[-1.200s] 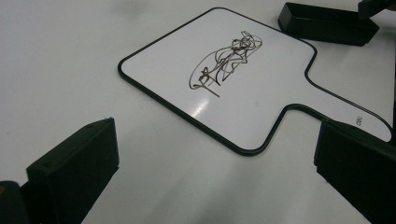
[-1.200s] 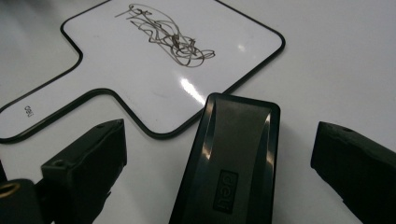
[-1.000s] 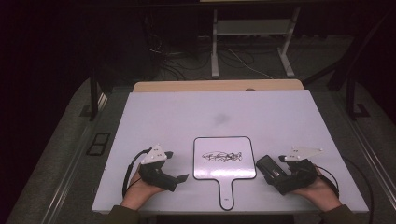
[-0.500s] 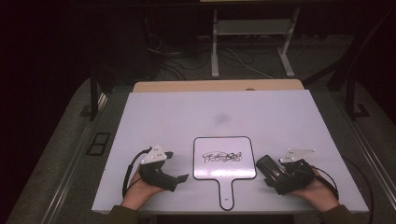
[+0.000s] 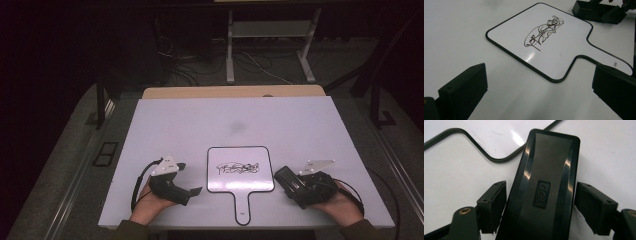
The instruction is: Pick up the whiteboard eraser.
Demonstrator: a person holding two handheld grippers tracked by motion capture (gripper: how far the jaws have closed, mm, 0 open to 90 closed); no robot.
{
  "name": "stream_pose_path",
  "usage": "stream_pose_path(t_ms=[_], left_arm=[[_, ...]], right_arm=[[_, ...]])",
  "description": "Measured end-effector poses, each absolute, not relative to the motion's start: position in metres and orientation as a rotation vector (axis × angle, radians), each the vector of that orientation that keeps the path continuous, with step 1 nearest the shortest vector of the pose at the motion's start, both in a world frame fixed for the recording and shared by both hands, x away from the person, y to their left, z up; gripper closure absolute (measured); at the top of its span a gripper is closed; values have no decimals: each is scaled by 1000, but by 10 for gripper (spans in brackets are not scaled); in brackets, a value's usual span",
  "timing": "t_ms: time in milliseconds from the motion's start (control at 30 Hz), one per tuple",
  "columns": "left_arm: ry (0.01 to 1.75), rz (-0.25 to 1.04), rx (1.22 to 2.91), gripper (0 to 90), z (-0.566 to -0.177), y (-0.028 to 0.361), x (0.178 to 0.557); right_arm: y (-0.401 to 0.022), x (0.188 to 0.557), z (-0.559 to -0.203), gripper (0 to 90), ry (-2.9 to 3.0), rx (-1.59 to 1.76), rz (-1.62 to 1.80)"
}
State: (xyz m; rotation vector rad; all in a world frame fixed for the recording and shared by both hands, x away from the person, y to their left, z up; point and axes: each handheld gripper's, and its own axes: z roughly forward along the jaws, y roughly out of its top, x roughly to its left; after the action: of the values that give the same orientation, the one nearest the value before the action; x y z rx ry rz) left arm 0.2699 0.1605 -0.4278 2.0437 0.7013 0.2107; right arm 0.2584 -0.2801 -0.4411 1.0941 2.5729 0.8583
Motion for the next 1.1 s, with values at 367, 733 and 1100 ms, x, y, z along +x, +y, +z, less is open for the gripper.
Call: stream_pose_path(t_ms=[367, 733, 1100], left_arm=[[700, 204, 2044, 0, -428, 159, 270], [699, 199, 2046, 0, -428, 159, 270], [688, 198, 2054, 0, -428, 158, 270]], right_arm=[[-278, 259, -439, 323, 2577, 1136, 842], [-280, 260, -438, 369, 2575, 1136, 830], [-282, 262, -437, 379, 2594, 1132, 830]])
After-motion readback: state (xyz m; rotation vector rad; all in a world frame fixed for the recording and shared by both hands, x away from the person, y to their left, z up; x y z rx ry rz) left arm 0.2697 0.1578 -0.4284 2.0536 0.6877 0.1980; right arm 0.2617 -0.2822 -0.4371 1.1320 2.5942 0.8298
